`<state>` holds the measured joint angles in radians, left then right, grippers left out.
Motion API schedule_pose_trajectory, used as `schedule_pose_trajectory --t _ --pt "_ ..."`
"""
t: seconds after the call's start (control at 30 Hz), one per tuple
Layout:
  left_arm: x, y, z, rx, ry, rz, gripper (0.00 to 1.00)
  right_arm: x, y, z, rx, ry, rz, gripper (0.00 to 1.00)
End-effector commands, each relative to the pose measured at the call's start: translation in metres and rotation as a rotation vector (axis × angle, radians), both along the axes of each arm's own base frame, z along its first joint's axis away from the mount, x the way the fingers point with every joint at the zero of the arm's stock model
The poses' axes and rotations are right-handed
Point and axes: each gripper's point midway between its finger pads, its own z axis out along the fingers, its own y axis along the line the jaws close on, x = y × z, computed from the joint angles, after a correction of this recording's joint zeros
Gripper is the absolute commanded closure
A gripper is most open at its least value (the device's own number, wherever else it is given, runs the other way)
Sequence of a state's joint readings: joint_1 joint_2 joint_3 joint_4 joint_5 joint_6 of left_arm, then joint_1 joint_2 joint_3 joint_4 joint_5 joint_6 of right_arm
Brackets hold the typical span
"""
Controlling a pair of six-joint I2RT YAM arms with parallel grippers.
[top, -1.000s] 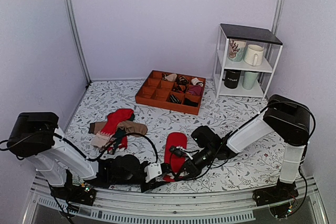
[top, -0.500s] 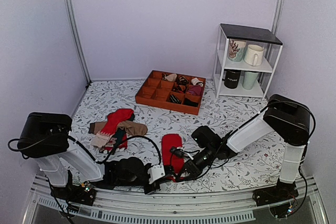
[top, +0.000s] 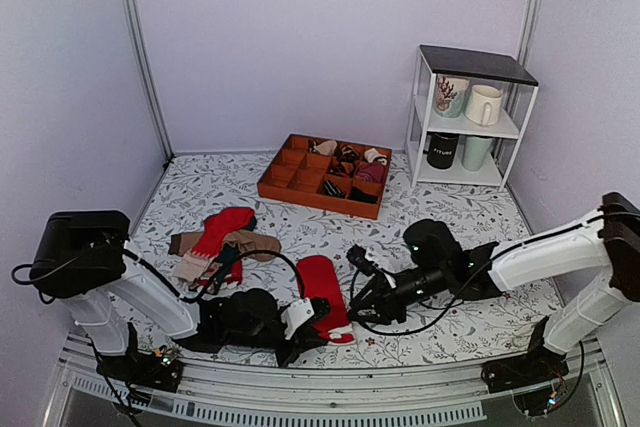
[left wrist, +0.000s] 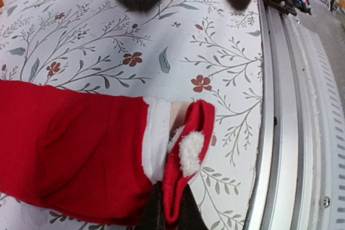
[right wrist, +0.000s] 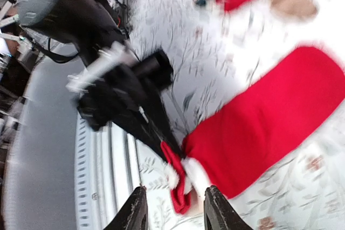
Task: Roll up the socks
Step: Roll the sock at the center of the board.
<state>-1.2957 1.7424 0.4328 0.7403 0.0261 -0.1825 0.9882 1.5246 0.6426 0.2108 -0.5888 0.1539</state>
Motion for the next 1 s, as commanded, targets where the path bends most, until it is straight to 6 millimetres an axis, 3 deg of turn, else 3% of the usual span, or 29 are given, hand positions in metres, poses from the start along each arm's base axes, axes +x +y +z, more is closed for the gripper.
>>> schedule_pose_trajectory --t 0.0,0.17,0.3,0.7,0.97 --pt "-0.025 0.041 -0.067 0.231 0.237 0.017 1.0 0.003 -0.007 0.027 0.075 -0.443 0.043 0.62" --pt "-0.035 0.052 -0.086 0.276 0.329 0.035 1.0 -0.025 -0.002 -0.012 -0.029 -0.573 0.165 0.62" --pt "-0.035 0.057 -0.086 0.264 0.355 0.048 1.0 -0.033 0.003 -0.038 -0.113 -0.64 0.19 0.62" --pt "-0.035 0.06 -0.088 0.274 0.365 0.04 1.0 -0.021 0.007 -0.062 -0.194 -0.676 0.17 0.64" --pt "-0.037 0.062 -0.089 0.278 0.373 0.037 1.0 -0.028 0.014 -0.066 -0.18 -0.603 0.171 0.78"
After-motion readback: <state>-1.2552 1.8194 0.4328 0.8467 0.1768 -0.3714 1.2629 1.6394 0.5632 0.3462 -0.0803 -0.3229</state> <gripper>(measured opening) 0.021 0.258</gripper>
